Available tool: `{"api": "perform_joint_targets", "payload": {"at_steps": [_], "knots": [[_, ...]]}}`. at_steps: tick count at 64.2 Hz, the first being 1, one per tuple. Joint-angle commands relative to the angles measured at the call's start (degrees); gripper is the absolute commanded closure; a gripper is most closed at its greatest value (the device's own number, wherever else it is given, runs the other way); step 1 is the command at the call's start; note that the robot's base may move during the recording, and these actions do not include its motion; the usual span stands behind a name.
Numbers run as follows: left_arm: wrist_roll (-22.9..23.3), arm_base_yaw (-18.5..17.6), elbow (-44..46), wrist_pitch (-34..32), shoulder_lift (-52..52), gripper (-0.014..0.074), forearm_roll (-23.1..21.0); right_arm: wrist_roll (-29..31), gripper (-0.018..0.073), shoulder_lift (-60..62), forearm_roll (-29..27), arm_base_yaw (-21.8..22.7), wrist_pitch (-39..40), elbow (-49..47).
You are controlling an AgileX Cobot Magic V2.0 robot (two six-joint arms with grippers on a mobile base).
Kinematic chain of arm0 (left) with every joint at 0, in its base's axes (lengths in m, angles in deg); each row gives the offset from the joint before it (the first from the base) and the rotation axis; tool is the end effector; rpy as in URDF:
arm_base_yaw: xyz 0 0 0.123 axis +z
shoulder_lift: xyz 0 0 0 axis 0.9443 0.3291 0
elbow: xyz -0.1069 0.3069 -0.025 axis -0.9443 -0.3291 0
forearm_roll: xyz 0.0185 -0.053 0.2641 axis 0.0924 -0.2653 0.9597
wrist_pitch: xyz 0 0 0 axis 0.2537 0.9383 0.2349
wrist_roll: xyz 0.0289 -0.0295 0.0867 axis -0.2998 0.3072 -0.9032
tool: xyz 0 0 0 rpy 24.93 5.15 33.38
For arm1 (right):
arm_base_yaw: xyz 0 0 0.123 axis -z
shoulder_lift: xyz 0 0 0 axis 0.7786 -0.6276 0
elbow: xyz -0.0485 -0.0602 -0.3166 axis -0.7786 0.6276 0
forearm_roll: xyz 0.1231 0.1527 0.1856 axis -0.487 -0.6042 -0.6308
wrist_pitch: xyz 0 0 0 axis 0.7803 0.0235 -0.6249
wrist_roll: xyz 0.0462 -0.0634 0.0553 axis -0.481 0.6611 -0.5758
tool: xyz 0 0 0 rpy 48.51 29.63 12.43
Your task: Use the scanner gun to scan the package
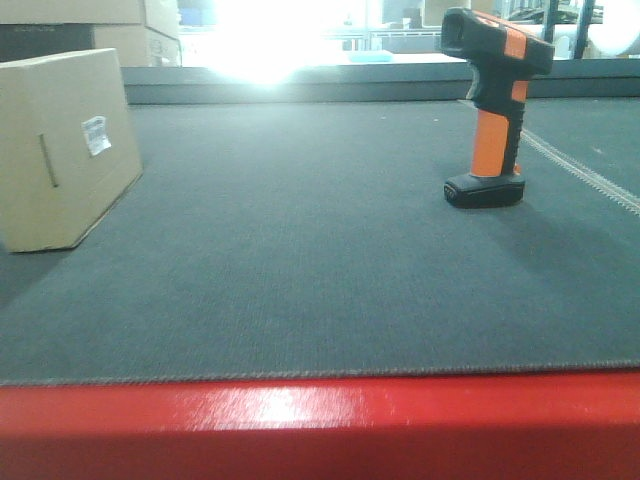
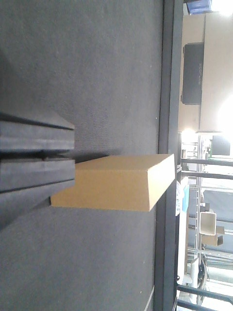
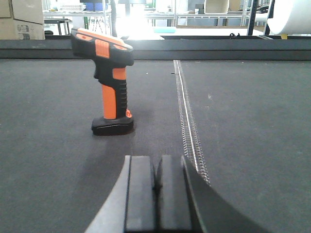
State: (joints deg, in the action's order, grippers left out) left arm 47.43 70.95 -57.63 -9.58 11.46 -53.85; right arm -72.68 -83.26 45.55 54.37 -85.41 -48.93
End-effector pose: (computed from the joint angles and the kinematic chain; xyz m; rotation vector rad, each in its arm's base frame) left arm 0.0393 0.0005 0.2075 -0.0013 1.5429 0.0072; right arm 0.0391 -0.0006 0.2019 0.0793 1.6036 0.0152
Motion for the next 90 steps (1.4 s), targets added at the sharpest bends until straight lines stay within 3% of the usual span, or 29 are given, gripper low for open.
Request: {"api": "perform_joint_targets", "payload": {"at_steps": [1, 90], "knots": [[-0.1, 0.1, 0.2, -0.9, -0.2, 0.0707, -0.1, 0.1, 0.0712, 0.2, 0.3, 0.1, 0.9, 0.0], [-0.1, 0.1, 0.2, -0.9, -0.2, 0.0707, -0.1, 0.1, 0.0712, 0.2, 0.3, 0.0, 0.9, 0.0]]}}
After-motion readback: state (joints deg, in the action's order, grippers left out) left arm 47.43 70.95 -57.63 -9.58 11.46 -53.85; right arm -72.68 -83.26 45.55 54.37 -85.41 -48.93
